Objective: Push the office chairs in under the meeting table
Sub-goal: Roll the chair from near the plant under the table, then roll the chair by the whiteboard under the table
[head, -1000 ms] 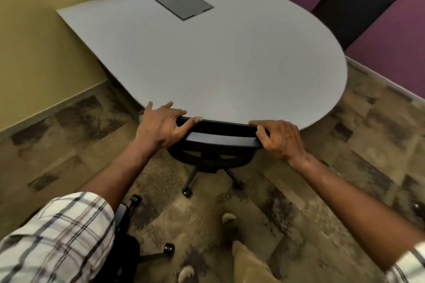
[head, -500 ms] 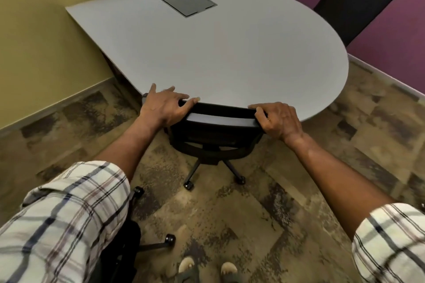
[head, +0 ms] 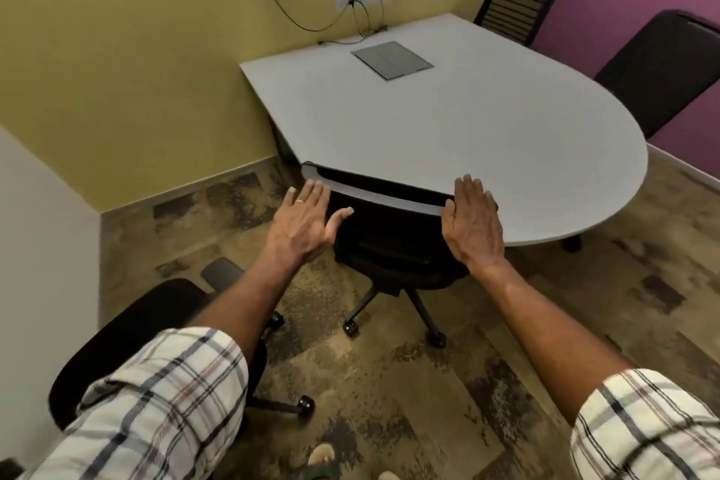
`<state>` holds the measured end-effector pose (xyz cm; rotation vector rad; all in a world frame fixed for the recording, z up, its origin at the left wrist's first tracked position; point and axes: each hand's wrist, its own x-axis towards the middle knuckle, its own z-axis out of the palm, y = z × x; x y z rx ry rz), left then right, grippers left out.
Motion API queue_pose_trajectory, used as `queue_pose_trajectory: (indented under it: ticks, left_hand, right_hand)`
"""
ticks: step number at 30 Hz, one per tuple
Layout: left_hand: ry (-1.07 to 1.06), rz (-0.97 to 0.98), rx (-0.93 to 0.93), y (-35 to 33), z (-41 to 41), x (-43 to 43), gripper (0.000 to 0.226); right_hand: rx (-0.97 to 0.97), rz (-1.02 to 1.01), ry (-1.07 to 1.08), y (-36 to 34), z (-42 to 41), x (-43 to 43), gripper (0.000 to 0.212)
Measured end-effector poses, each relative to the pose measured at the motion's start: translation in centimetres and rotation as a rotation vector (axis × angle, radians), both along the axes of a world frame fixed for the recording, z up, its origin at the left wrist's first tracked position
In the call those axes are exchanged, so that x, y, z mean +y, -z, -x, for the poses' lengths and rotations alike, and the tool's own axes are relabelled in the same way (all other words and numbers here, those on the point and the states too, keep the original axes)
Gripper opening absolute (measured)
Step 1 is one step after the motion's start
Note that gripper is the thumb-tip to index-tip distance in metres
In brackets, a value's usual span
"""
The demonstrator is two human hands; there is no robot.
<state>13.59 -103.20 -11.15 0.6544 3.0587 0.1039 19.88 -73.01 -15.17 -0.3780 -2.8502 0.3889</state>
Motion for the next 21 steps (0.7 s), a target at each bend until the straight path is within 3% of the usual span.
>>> queue_pose_trajectory:
  ticks: [12,21]
  left_hand:
    - [-0.131,-0.006,0.040,-1.8,-12.9,-3.1,0.079]
    - [-0.265,-0.003,0.078,-4.1,-23.2,-11.3,0.077]
  right_hand:
    - [-0.028,0.102,-0.147,-0.3,-8.2,-5.7,0.058]
    - [-0.002,0.112,-0.255,-2.9,-14.6,-12.7,0.058]
